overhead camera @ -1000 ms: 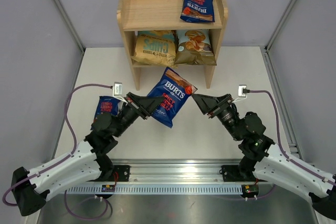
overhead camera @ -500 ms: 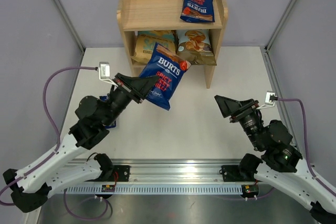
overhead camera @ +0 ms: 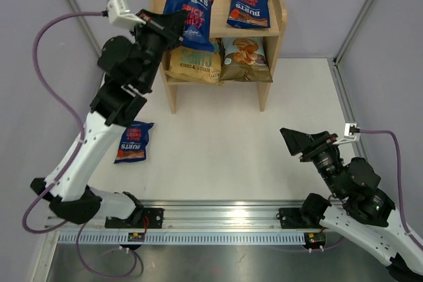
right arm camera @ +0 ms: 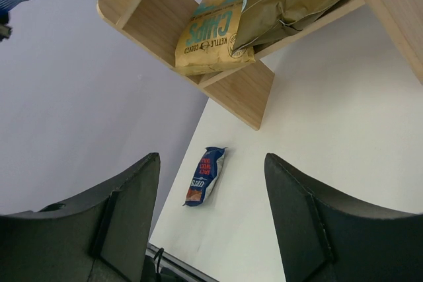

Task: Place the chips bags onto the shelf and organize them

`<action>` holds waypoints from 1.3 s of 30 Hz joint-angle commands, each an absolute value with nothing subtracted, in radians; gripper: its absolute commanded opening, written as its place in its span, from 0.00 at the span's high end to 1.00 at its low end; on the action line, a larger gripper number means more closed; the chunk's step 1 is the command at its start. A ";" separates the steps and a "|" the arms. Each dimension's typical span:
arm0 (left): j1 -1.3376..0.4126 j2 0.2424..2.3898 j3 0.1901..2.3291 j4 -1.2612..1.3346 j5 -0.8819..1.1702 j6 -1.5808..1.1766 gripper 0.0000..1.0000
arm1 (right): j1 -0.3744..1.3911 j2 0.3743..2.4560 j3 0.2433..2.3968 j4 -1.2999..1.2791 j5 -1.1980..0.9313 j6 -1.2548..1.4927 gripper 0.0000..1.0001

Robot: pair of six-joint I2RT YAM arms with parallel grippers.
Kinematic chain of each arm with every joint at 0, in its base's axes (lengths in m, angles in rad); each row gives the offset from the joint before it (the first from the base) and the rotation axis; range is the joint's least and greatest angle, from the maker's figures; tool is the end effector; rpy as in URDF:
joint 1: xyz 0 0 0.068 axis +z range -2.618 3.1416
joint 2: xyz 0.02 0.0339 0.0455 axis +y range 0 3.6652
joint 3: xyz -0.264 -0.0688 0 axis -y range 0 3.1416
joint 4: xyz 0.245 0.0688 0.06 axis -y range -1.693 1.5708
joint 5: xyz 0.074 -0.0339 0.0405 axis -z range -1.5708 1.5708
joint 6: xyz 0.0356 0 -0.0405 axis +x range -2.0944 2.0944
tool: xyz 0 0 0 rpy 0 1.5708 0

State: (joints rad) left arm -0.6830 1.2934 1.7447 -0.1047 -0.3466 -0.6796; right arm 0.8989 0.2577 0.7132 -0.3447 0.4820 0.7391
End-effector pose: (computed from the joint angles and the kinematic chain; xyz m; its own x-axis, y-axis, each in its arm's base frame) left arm 0.1962 -0.1440 0.5648 -0.0124 -0.7520 -0.6590 0.4345 0.5896 -0.6809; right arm 0.0523 0.0392 0.3541 -0.2231 0.6784 -0.7000 -0.3469 0.6158 0.7074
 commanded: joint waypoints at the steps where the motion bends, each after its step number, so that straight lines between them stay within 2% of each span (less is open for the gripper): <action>1: -0.634 1.431 1.903 -0.155 -0.359 -0.666 1.00 | 0.907 0.224 0.752 -0.380 0.528 0.721 0.28; 8: -0.562 1.699 2.207 -0.202 -0.311 -0.629 1.00 | 0.907 0.178 0.778 -0.442 0.525 0.698 0.28; 11: -0.528 1.761 2.246 -0.202 -0.285 -0.661 1.00 | 0.907 0.157 0.798 -0.477 0.520 0.696 0.28; 22: -0.474 1.905 2.257 -0.146 -0.118 -0.844 1.00 | 0.907 0.083 0.798 -0.540 0.511 0.730 0.29; 29: -0.476 1.936 2.214 -0.131 -0.112 -0.952 1.00 | 0.907 0.034 0.791 -0.572 0.518 0.758 0.31; 33: -0.485 1.922 2.186 -0.124 -0.136 -0.963 0.86 | 0.907 0.035 0.799 -0.584 0.514 0.758 0.30; 39: -0.495 1.959 2.281 -0.218 -0.144 -0.931 0.80 | 0.907 0.035 0.795 -0.589 0.515 0.755 0.30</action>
State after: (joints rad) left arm -0.4824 1.9461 2.2066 -0.1844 -0.1501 -0.9424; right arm 0.8989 0.0372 0.7830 -0.5789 0.4877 0.7486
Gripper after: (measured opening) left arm 0.184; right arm 0.697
